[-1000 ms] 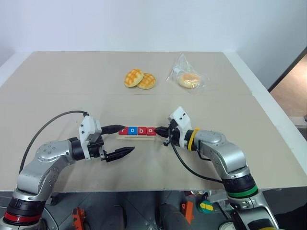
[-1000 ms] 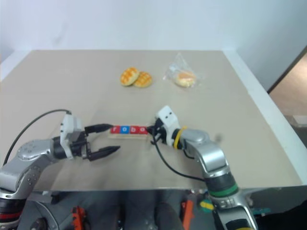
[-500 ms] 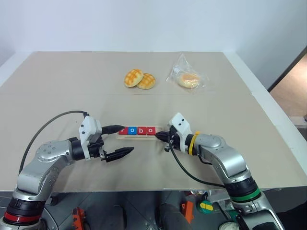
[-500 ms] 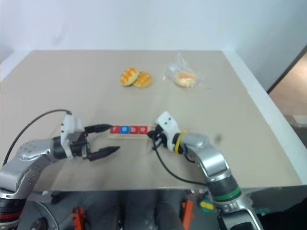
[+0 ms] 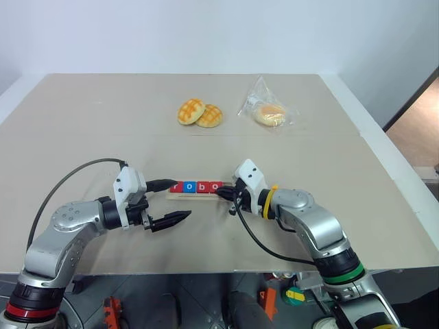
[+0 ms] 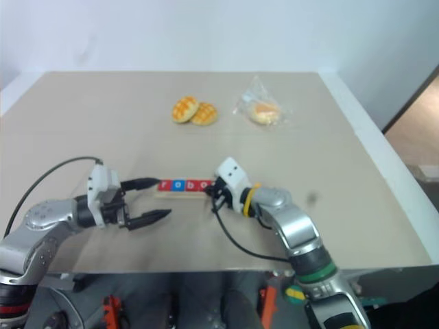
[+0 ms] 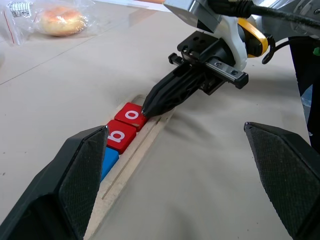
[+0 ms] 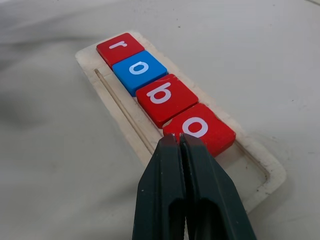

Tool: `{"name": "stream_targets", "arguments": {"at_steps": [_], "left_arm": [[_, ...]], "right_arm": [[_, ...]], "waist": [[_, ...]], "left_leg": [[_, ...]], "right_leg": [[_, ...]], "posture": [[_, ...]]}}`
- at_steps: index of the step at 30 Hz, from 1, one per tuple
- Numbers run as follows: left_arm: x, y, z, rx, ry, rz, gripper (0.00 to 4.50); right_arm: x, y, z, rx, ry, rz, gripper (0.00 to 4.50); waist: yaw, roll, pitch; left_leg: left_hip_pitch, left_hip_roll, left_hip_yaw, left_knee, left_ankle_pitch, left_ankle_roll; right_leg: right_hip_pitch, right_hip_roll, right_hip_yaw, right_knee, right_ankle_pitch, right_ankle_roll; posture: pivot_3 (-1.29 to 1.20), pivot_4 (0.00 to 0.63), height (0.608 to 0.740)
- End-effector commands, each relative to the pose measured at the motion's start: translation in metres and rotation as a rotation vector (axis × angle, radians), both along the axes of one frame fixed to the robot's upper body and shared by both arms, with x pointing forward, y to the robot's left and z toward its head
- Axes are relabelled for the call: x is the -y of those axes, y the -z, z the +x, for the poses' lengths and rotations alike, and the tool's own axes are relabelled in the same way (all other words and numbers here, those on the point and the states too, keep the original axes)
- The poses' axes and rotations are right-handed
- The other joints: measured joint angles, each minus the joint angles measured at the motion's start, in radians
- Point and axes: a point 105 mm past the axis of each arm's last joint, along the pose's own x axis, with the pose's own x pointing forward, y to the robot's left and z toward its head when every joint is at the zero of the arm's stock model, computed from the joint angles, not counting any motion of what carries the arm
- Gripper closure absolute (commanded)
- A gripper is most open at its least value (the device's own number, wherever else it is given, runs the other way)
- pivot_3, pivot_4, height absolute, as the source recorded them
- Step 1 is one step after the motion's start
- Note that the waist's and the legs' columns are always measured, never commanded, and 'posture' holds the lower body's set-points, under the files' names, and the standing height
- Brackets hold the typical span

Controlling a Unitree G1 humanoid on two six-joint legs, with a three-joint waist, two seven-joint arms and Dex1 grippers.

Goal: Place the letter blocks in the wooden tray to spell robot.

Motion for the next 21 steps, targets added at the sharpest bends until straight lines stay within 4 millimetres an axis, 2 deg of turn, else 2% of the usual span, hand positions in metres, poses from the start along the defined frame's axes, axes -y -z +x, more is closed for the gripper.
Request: {"name": "stream_targets", "arguments": {"at_steps": [1, 12, 21], "left_arm": [[0.000, -0.009, -0.002, 0.048, -0.006, -0.001, 0.00], [0.002, -0.010, -0.001, 0.056, 0.007, -0.006, 0.00], [0.003, -0.010, -0.001, 0.061, 0.014, -0.003, 0.00]], "right_arm": [[0.007, -0.017, 0.007, 0.069, 0.024, 0.009, 4.44], [0.014, -0.013, 0.010, 0.064, 0.064, 0.000, 4.44], [0.011, -0.003, 0.008, 0.061, 0.038, -0.029, 4.44]], "waist": [[0.000, 0.000, 0.000], [0.000, 0.000, 0.000], [0.000, 0.000, 0.000]], "left_leg": [[0.000, 0.000, 0.000, 0.000, 0.000, 0.000], [0.000, 0.000, 0.000, 0.000, 0.000, 0.000], [0.000, 0.000, 0.000, 0.000, 0.000, 0.000]], "right_leg": [[0.000, 0.000, 0.000, 0.000, 0.000, 0.000], [0.000, 0.000, 0.000, 0.000, 0.000, 0.000], [0.000, 0.000, 0.000, 0.000, 0.000, 0.000]], "posture": [[0.00, 0.150, 0.740], [0.00, 0.150, 0.740], [0.00, 0.150, 0.740]]}}
